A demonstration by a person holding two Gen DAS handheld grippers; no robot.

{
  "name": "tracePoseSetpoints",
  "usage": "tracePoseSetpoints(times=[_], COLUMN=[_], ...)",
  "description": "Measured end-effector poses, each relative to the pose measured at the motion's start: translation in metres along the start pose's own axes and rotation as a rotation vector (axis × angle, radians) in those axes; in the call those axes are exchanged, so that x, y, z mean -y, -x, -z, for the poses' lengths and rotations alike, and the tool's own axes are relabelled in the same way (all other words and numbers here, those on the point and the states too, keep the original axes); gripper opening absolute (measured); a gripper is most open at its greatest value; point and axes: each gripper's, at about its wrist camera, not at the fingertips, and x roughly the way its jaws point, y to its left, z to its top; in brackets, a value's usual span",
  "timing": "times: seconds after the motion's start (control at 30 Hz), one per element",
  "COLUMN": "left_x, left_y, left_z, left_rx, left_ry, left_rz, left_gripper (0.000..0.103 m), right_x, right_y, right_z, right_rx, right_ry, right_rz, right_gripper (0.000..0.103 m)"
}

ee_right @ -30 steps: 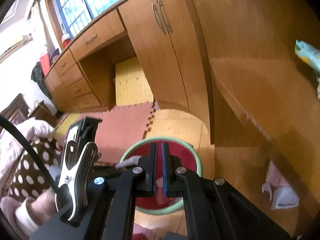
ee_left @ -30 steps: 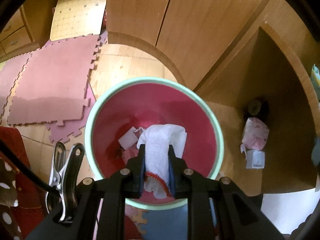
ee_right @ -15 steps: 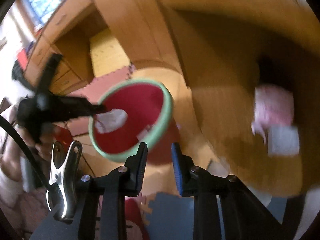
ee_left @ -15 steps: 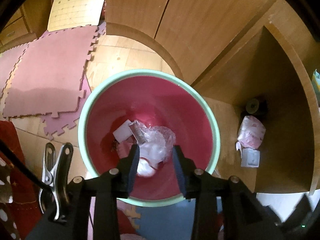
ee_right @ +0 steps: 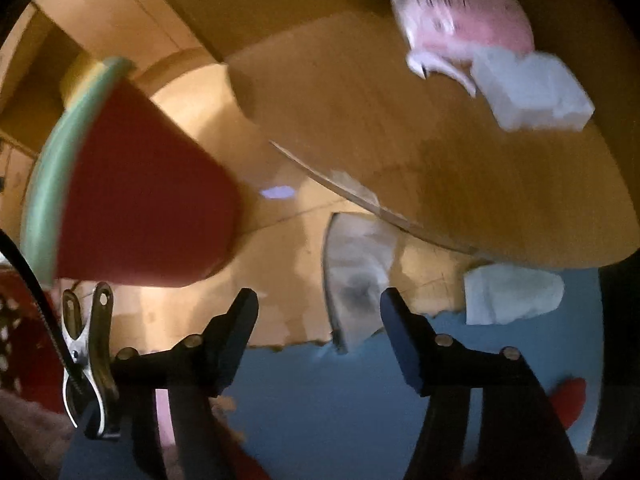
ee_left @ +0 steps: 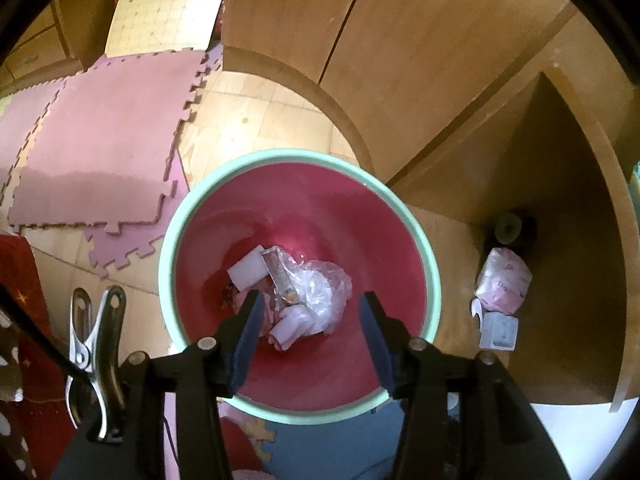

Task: Collect trash
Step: 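Lower the right gripper to the floor and close on the white paper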

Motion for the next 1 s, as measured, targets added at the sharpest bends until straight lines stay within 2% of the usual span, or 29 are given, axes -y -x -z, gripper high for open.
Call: tracePoseSetpoints(times=[0.23, 0.57, 0.6, 0.63, 0.73, 0.83, 1.0], left_x=[0.002, 0.004, 0.004, 0.004, 0.004, 0.004, 0.001], left_y=[-0.017, -0.033, -0.034, -0.034, -0.034, -0.032, -0.022], left_z=[-0.007, -0.011, -0.010, -0.011, -0.011, -0.010, -0.010], left_rx=[-0.025, -0.056, -0.056, -0.055, -0.054, -0.055, -0.044], left_ry=[0.001, 0.004, 0.005, 0.004, 0.006, 0.020, 0.039], left_rz=[-0.009, -0.022, -0.022, -0.022, -0.020, -0.011, 0.018], left_gripper=[0.052, 0.052, 0.052, 0.052, 0.052, 0.052, 0.052], right_x=[0.007, 0.016, 0.016, 0.018, 0.021, 0.013, -0.009], right_y=[-0.069, -0.110, -0.110, -0.111, -0.104, -0.085, -0.043], right_z=[0.013, 0.015, 0.015, 0.016, 0.018, 0.020, 0.021], right_rx=[-0.088, -0.166, -0.175, -0.181, -0.192, -0.186, -0.171], right_ry=[0.035, 0.049, 0.049, 0.049, 0.059, 0.106, 0.167], right_rz=[0.068, 0.131, 0.130, 0.134, 0.128, 0.114, 0.065], right_gripper=[0.072, 0.072, 0.065, 0.051, 0.027, 0.019, 0.014])
